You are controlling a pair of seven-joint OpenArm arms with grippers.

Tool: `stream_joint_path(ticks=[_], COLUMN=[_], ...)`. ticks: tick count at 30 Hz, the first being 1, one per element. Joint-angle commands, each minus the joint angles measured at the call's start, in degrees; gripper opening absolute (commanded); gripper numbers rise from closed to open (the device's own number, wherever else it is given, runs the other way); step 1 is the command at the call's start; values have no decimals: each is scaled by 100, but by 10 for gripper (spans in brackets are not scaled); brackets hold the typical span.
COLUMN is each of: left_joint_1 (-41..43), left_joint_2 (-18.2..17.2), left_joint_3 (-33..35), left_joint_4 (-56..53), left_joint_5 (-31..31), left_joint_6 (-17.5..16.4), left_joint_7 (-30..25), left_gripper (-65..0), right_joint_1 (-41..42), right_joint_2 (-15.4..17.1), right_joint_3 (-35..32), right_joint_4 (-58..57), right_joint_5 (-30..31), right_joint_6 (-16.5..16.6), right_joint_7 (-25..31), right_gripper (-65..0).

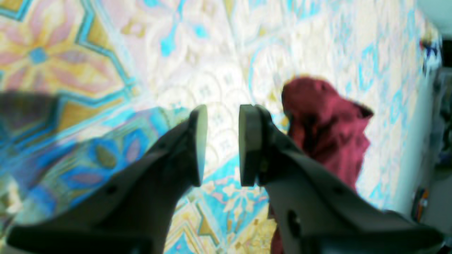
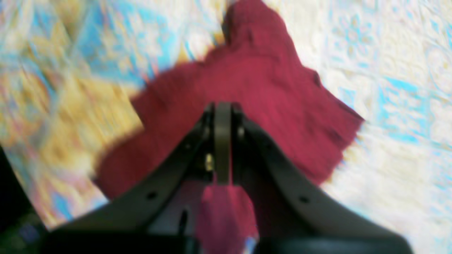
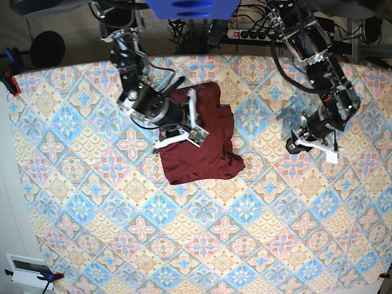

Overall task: Layout the t-shirt on the table in an organized manner, then fold the t-shirt properly
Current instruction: 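Grasp the bundle with the right gripper and drag it toward the table corner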

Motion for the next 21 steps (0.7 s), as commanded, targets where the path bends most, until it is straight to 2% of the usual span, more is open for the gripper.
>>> stream_joint_path(ticks=[1, 7, 17, 21], left_joint_1=[11, 530, 828, 820], left_joint_2=[-92, -383, -409, -409], left_joint_3=[11, -7, -24, -24], left_joint_4=[204, 406, 406, 406], left_joint_5=[-212, -634, -871, -880], left_joint_6=[-45, -45, -54, -54], left_joint_7=[-52, -52, -61, -61], left_gripper=[-508, -508, -508, -508], right_joint_1=[72, 740, 1153, 1127], right_joint_2=[-168, -555, -580, -572], right_joint_3=[-10, -1, 52, 52], right_joint_4=[-155, -1333, -3575, -3926], right_joint_5=[48, 48, 48, 48], right_joint_6=[-14, -14, -14, -14], right_joint_7=[106, 484, 1600, 1750], right_gripper=[-650, -650, -650, -650])
